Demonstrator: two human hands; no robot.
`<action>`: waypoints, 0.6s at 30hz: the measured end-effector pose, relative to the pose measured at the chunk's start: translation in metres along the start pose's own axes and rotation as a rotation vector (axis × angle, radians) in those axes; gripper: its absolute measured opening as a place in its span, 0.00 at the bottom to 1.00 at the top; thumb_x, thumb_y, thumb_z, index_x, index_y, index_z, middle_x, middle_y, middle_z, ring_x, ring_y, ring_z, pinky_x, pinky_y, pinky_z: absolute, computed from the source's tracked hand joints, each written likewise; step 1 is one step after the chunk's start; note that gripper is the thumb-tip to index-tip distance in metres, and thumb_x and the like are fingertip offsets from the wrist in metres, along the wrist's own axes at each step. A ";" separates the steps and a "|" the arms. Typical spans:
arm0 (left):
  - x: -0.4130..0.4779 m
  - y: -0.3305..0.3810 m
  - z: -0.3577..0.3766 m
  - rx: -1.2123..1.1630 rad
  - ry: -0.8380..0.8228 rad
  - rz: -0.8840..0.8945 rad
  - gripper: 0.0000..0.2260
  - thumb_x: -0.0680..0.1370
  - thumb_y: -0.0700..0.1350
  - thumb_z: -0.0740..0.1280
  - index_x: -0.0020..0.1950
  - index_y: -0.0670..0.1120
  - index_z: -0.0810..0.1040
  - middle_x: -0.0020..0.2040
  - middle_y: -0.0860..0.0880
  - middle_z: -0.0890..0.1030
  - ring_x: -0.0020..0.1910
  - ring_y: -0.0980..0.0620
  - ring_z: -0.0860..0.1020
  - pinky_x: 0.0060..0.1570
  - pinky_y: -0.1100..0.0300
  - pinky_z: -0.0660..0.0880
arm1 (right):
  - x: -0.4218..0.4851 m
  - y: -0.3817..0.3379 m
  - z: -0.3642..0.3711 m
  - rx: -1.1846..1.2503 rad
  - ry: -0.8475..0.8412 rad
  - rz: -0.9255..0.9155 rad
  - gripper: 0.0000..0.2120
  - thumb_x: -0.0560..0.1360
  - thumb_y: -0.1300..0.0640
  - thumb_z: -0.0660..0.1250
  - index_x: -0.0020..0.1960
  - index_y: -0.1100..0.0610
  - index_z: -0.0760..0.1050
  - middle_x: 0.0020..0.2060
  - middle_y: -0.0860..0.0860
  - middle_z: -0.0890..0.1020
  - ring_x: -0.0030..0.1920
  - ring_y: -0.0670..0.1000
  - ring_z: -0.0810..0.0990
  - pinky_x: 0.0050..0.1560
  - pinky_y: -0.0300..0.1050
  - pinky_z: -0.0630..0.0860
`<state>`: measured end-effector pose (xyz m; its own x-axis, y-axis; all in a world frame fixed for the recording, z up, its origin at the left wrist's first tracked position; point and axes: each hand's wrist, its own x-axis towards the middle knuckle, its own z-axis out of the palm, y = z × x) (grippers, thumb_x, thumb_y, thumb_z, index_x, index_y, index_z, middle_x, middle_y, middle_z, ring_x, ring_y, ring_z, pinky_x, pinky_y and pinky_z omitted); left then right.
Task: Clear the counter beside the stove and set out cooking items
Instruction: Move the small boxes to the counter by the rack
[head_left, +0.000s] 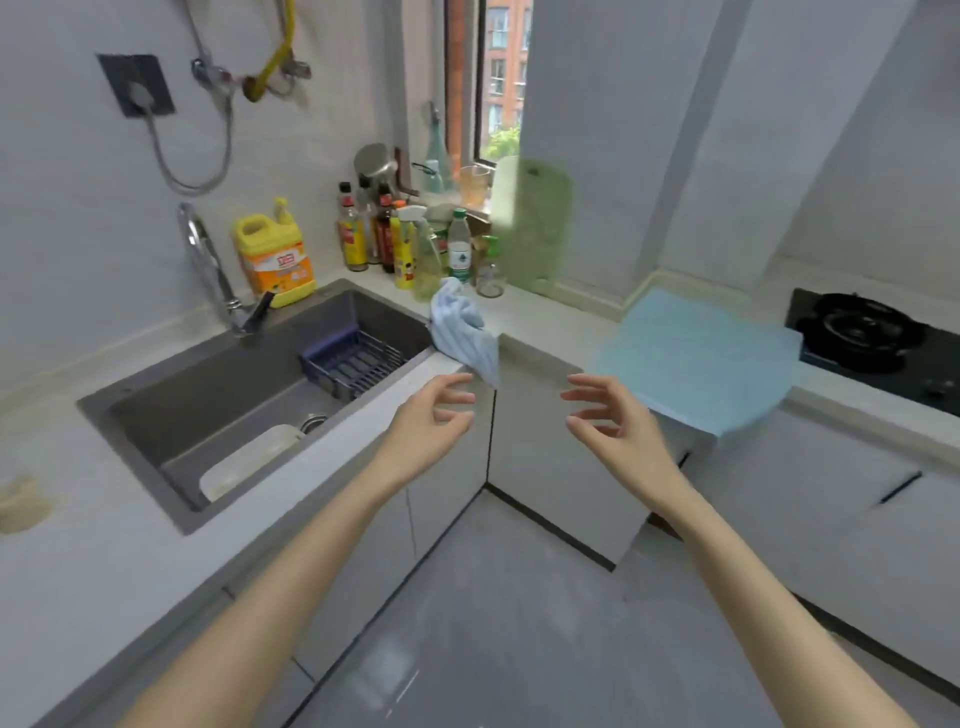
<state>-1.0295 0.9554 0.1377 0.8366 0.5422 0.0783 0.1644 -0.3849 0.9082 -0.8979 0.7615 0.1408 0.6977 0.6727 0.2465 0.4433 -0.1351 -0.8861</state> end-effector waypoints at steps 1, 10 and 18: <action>0.005 0.009 0.016 -0.006 -0.022 0.011 0.19 0.77 0.38 0.65 0.67 0.49 0.72 0.57 0.51 0.80 0.46 0.60 0.79 0.41 0.72 0.75 | -0.005 0.004 -0.016 0.001 0.006 0.013 0.18 0.76 0.63 0.67 0.61 0.48 0.73 0.53 0.44 0.80 0.51 0.43 0.80 0.51 0.35 0.76; 0.037 0.139 0.260 -0.106 -0.382 0.167 0.19 0.78 0.40 0.66 0.68 0.51 0.71 0.57 0.52 0.79 0.48 0.56 0.78 0.45 0.68 0.75 | -0.106 0.057 -0.252 -0.150 0.297 0.176 0.19 0.75 0.65 0.67 0.63 0.50 0.71 0.54 0.45 0.80 0.50 0.43 0.79 0.51 0.35 0.75; 0.042 0.236 0.435 -0.096 -0.698 0.298 0.20 0.77 0.38 0.66 0.68 0.51 0.71 0.57 0.51 0.80 0.46 0.56 0.77 0.45 0.65 0.73 | -0.190 0.091 -0.401 -0.212 0.625 0.316 0.20 0.75 0.63 0.68 0.63 0.49 0.71 0.54 0.44 0.80 0.51 0.48 0.79 0.50 0.35 0.75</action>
<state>-0.7286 0.5622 0.1763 0.9798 -0.1843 0.0771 -0.1398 -0.3569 0.9236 -0.7647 0.3299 0.1708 0.9732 0.0463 0.2254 0.2228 -0.4347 -0.8726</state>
